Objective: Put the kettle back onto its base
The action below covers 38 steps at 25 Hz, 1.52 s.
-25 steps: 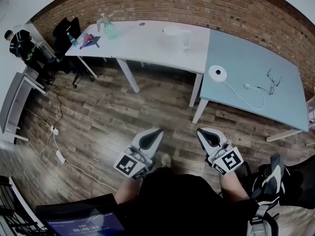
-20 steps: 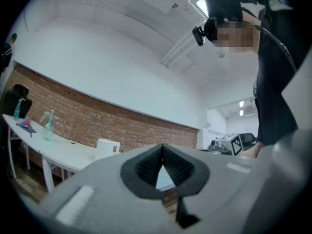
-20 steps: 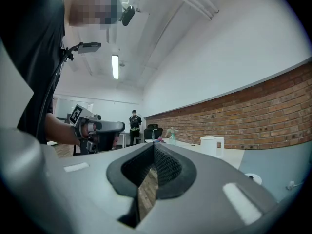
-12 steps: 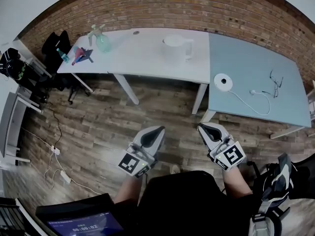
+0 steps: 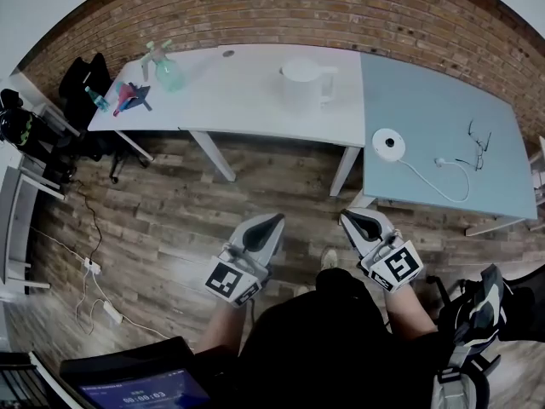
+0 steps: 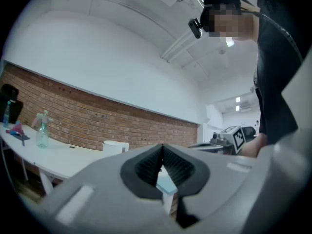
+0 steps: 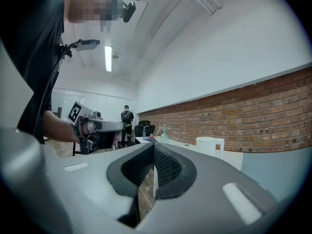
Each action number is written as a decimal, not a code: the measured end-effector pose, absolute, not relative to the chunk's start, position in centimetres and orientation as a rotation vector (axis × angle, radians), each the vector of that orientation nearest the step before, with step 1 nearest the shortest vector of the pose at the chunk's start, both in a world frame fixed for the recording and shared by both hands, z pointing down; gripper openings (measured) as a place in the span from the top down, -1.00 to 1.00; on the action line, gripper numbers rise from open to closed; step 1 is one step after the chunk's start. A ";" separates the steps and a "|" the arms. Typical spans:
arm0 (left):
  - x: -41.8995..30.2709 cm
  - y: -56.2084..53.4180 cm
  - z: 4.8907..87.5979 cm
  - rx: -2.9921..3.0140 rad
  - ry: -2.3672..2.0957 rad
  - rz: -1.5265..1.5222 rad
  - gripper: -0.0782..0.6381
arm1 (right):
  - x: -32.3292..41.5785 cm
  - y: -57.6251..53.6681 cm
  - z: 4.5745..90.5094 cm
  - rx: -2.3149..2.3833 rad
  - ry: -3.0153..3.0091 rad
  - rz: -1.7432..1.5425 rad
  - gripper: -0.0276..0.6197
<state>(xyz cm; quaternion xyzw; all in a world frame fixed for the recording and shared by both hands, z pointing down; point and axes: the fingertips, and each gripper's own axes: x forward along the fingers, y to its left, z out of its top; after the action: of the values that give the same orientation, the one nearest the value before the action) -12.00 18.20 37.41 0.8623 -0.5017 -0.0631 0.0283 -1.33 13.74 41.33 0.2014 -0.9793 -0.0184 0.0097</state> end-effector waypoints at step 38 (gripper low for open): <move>-11.9 -10.4 39.8 2.627 -1.607 -0.108 0.77 | -5.5 -13.2 43.7 0.427 -3.087 0.018 0.90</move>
<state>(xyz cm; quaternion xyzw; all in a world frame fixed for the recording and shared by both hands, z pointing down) -11.90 -10.37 39.77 0.8521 -0.5213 -0.0350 0.0303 -5.54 -13.22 43.73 0.1371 -0.9905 0.0059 0.0124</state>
